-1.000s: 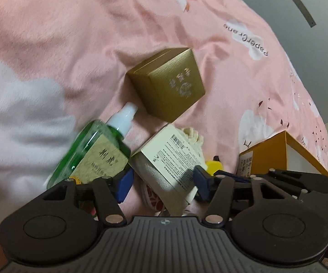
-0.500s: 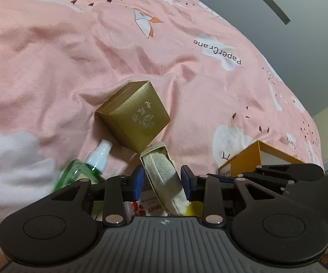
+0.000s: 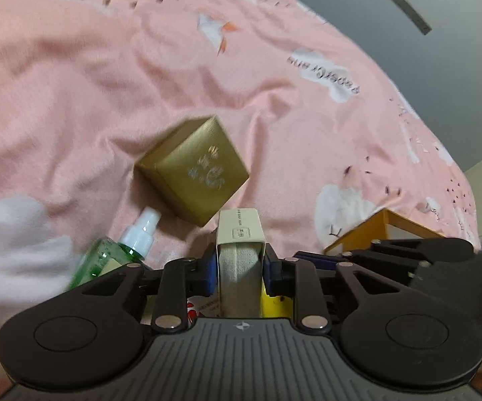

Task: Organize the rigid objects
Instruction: 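Grasp the white soap box with left gripper while right gripper grasps the gold square box, then carry the soap box and gold square box over the orange box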

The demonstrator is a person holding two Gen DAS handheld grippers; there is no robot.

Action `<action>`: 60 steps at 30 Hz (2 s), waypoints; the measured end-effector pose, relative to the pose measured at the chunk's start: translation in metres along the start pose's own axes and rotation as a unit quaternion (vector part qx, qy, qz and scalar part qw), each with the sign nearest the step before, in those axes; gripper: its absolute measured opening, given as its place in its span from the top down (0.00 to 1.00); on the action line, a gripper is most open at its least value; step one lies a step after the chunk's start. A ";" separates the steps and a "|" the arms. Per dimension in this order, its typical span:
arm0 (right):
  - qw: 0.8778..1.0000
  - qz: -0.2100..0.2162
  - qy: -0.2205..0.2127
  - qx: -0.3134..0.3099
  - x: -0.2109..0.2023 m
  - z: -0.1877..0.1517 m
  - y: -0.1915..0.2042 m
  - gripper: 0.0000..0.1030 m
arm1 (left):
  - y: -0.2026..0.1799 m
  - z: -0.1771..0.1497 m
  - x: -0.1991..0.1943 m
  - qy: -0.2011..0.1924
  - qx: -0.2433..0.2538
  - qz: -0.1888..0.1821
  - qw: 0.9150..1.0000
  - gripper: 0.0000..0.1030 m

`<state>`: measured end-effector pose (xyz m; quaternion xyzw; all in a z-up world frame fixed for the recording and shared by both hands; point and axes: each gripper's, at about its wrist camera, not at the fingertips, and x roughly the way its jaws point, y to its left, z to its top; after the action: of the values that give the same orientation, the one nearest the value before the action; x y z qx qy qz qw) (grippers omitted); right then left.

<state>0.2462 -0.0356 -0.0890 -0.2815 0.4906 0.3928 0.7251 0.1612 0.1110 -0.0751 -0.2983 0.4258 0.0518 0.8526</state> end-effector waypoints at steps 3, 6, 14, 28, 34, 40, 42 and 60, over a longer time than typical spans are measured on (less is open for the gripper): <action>1.000 0.002 -0.004 -0.006 -0.004 0.002 0.005 0.71 | 0.000 -0.001 -0.021 -0.023 0.018 0.007 1.000 0.72; 1.000 0.003 -0.009 -0.013 -0.007 0.006 0.010 0.68 | 0.002 0.001 -0.041 -0.039 0.029 0.010 0.999 0.72; 0.998 0.025 -0.047 -0.036 -0.017 0.016 0.022 0.47 | 0.017 0.015 -0.096 -0.108 0.031 0.024 0.993 0.72; 0.993 0.030 -0.065 -0.089 0.016 0.062 0.036 0.32 | 0.049 0.031 -0.065 -0.095 0.001 0.092 0.991 0.72; 0.994 0.027 -0.059 -0.093 0.037 0.073 0.041 0.36 | 0.055 0.028 -0.058 -0.061 0.001 0.098 0.993 0.69; 0.996 0.021 -0.051 -0.071 0.037 0.070 0.036 0.41 | 0.050 0.023 -0.048 -0.035 0.021 0.101 0.994 0.69; 0.996 0.021 -0.058 -0.062 0.028 0.065 0.033 0.41 | 0.044 0.015 -0.049 -0.051 0.031 0.111 0.992 0.70; 0.989 -0.041 -0.141 0.013 -0.127 -0.018 0.001 0.42 | -0.052 -0.016 -0.097 -0.105 0.100 -0.026 0.989 0.71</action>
<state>0.2096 -0.0863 0.0228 -0.2338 0.3761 0.3920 0.8064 0.1066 0.0765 0.0153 -0.2155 0.3293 0.0176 0.9191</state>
